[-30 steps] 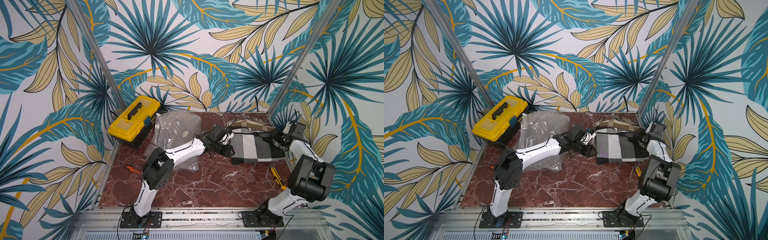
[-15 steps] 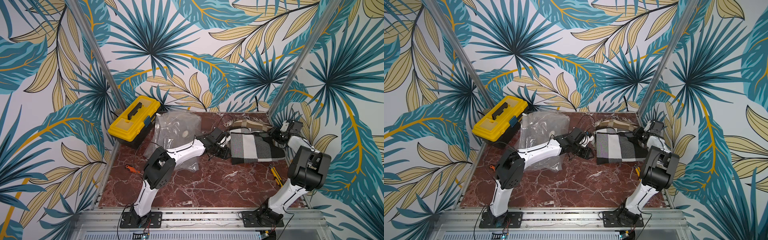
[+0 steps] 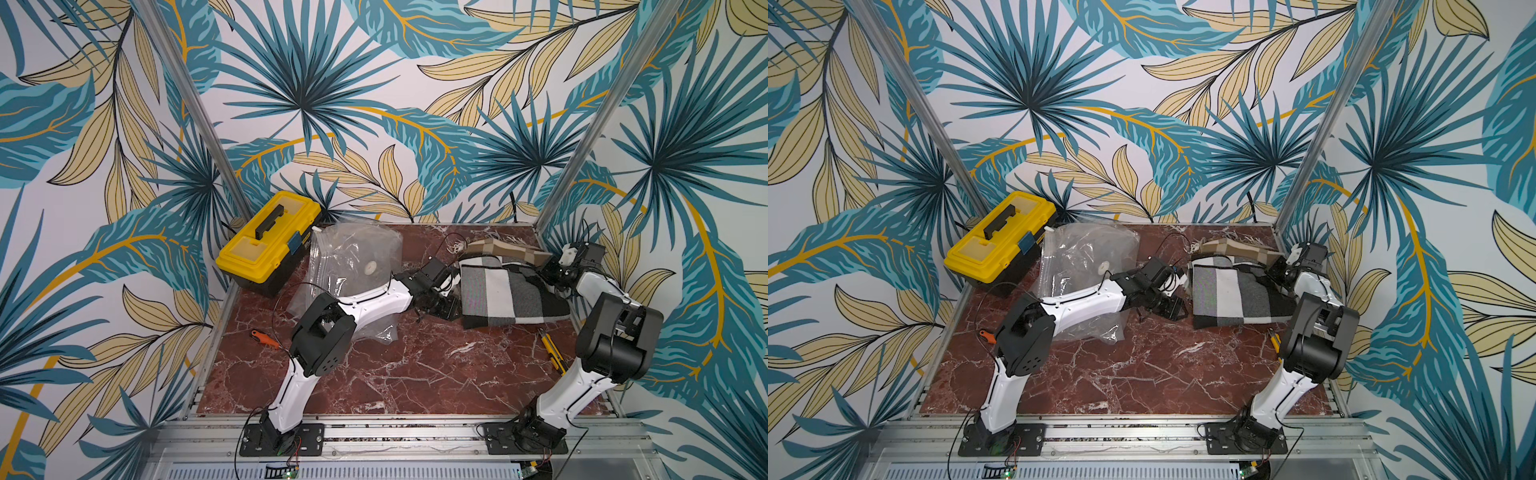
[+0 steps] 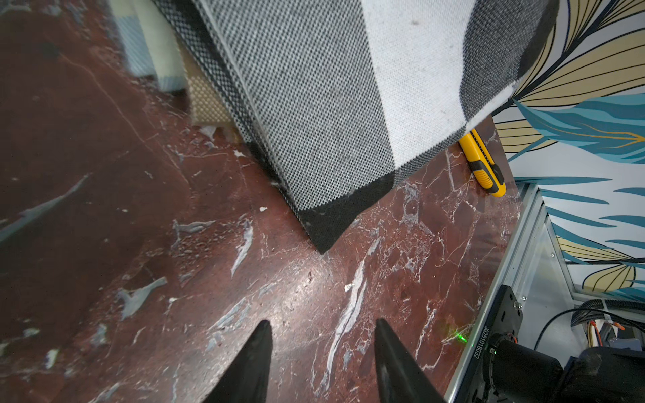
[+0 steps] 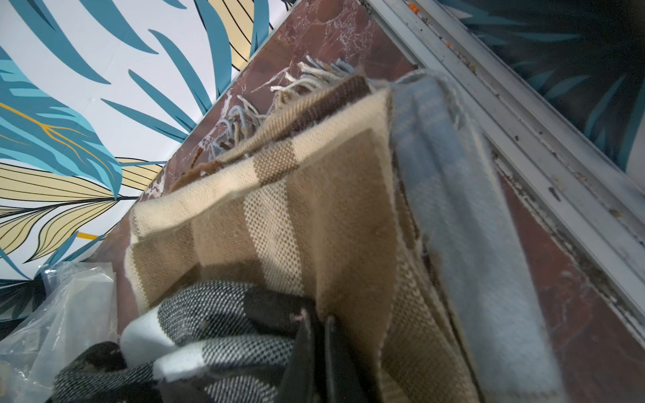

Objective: Take the blanket out of the vacuum bag
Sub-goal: Place the blanket at the center of the board.

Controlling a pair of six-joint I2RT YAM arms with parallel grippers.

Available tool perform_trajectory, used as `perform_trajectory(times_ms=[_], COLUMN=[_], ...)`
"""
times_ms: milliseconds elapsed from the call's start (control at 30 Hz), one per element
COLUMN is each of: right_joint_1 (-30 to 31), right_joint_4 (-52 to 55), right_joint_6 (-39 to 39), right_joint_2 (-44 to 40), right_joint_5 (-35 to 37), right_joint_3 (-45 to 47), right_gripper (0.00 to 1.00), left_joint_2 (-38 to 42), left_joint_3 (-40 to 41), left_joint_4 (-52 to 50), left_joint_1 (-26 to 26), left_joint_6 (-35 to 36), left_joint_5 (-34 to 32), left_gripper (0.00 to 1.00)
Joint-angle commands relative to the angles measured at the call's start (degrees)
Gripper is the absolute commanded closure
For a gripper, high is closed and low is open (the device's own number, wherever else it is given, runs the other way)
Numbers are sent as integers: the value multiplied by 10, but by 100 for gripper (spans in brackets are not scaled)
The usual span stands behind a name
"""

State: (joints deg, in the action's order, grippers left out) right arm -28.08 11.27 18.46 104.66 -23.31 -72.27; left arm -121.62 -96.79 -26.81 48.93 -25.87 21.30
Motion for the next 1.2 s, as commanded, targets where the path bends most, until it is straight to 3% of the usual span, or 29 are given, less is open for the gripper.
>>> perform_trajectory(times_ms=[0, 433, 767, 867, 1000, 1167], right_joint_1=[3, 8, -18, -32, -41, -42], right_joint_4=[39, 33, -24, -77, -105, -137], right_joint_6=[8, -16, -15, 27, 96, 91], right_joint_2=[-33, -57, -71, -78, -49, -64], right_joint_5=[-24, 66, 174, 160, 67, 149], right_joint_3=[-8, -99, -102, -66, -75, -45], right_gripper=[100, 100, 100, 100, 100, 100], left_joint_2=[-2, 23, 13, 9, 3, 7], left_joint_3=[6, 54, 51, 48, 46, 49], left_joint_4=[15, 41, 33, 33, 33, 32], left_joint_1=[0, -1, -5, -5, -6, -6], left_joint_6=[-1, 3, 11, 12, 11, 10], left_joint_5=[-8, -13, -11, -8, -8, -5], left_gripper=[51, 51, 51, 51, 51, 51])
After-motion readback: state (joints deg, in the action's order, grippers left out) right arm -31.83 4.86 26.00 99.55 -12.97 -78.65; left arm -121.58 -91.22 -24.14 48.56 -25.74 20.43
